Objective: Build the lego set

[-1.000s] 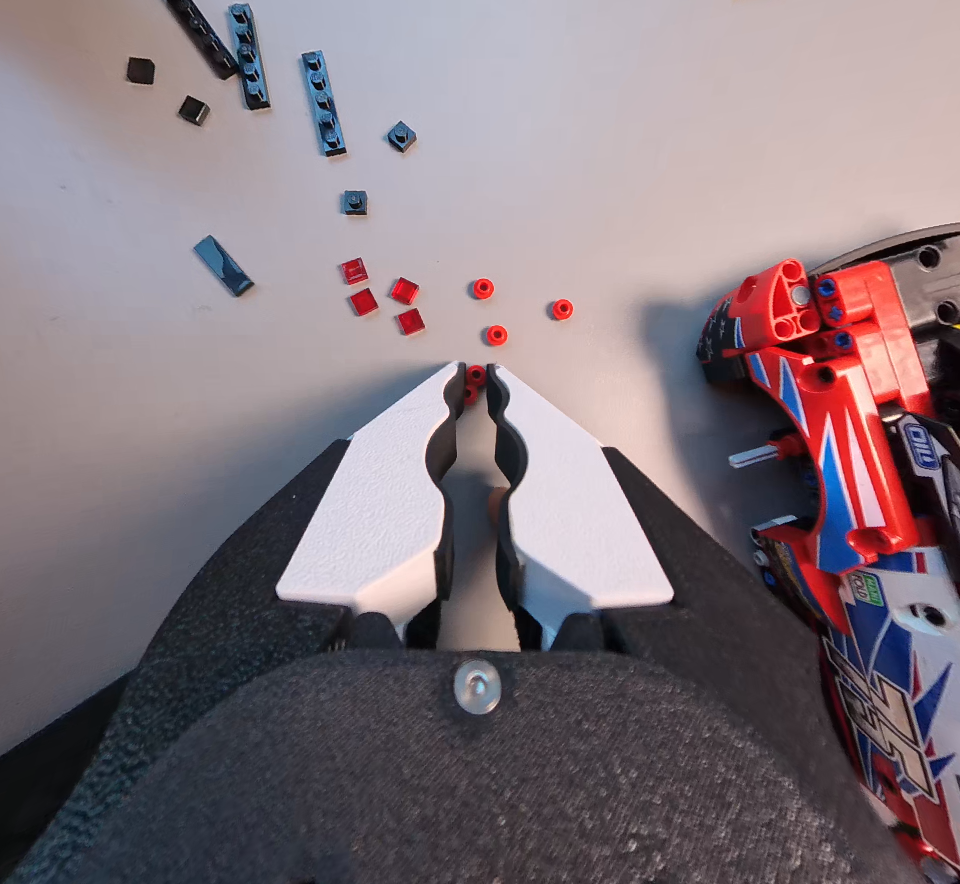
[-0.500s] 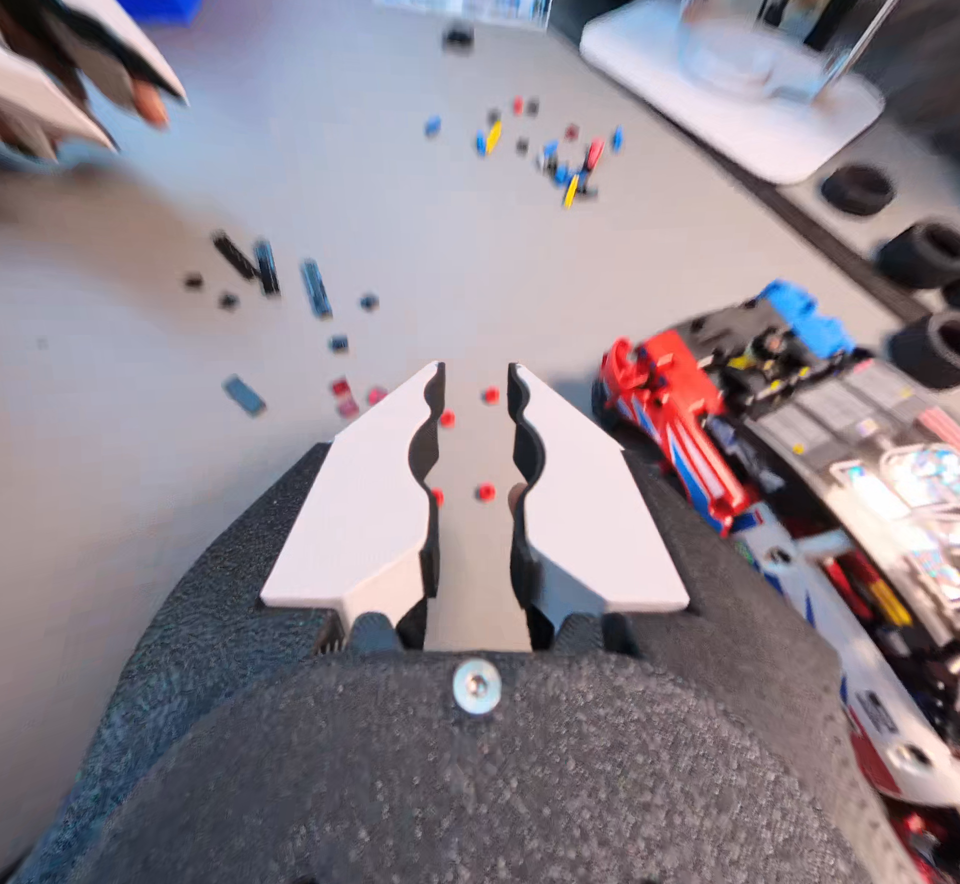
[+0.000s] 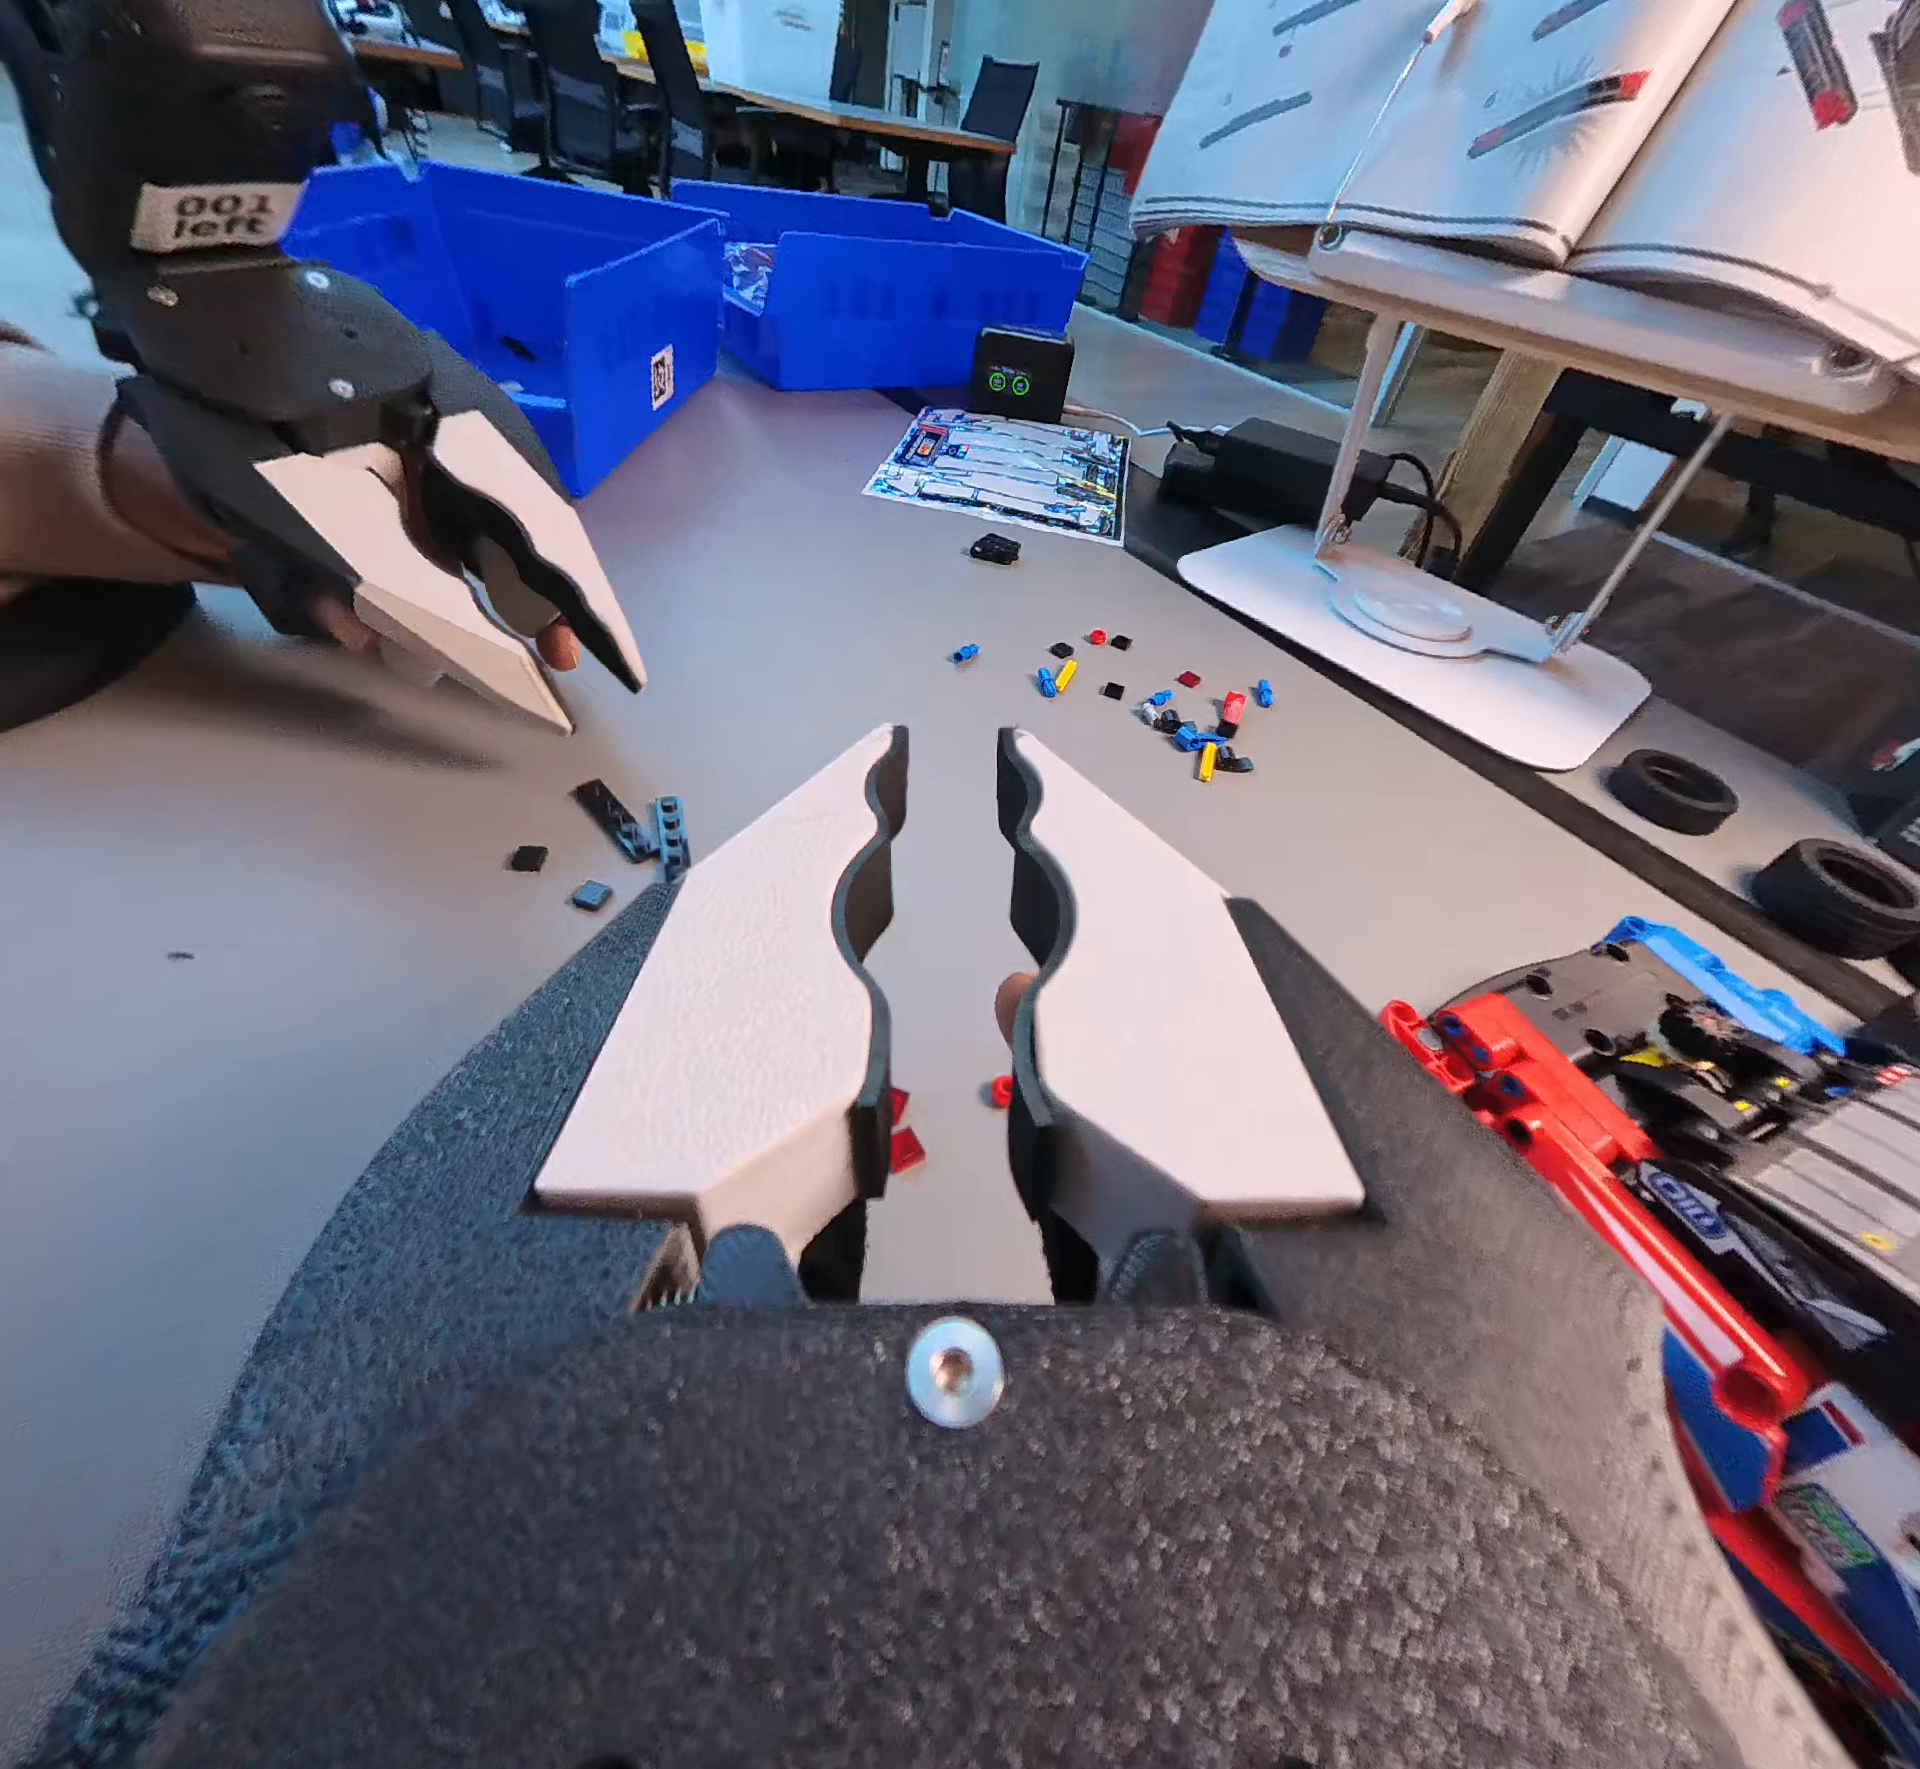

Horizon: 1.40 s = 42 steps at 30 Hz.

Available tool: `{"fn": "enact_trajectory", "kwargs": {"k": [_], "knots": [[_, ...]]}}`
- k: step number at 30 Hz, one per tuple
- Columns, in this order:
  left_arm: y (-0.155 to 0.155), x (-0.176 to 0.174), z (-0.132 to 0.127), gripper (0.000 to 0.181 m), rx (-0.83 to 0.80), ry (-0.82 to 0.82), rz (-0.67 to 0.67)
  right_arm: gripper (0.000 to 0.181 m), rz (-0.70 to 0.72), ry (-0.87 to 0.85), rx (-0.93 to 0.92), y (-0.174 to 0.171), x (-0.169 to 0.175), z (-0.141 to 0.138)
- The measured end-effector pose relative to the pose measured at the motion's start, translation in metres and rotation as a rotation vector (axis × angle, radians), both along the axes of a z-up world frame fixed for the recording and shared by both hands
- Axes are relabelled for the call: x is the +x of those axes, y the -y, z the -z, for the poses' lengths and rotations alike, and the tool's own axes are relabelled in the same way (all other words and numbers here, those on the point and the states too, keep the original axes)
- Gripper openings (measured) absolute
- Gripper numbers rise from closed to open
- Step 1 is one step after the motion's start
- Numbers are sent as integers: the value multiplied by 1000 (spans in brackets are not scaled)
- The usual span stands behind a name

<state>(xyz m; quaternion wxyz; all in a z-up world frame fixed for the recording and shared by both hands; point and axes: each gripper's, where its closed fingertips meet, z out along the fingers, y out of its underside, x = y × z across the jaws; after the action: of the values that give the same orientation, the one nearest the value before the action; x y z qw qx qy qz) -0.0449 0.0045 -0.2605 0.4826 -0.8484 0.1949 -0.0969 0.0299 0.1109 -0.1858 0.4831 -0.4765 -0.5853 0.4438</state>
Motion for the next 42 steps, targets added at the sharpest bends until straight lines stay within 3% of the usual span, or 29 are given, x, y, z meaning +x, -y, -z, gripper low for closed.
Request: {"fn": "enact_trajectory", "kwargs": {"k": [8, 13, 17, 28, 29, 32, 42], "knots": [[1, 15, 19, 22, -94, -106, 107, 9, -61, 88, 112, 15, 4, 15], [-2, 22, 23, 5, -96, -281, 221, 9, -282, 307, 29, 66, -3, 49], [-2, 21, 23, 2, -124, -352, 272, 12, -303, 502, 127, 74, -21, 76], [2, -8, 12, 0, -41, -221, 191, 14, -396, 713, 214, 79, -48, 95], [1, -8, 13, 7, -45, -214, 195, 12, -403, 728, 224, 78, -48, 97], [-4, -5, 20, 25, -105, -187, 229, 6, -436, 747, 252, 80, -48, 100], [-11, 8, 25, 28, -247, -135, 439, 6, -460, 748, 255, 75, -38, 100]]}}
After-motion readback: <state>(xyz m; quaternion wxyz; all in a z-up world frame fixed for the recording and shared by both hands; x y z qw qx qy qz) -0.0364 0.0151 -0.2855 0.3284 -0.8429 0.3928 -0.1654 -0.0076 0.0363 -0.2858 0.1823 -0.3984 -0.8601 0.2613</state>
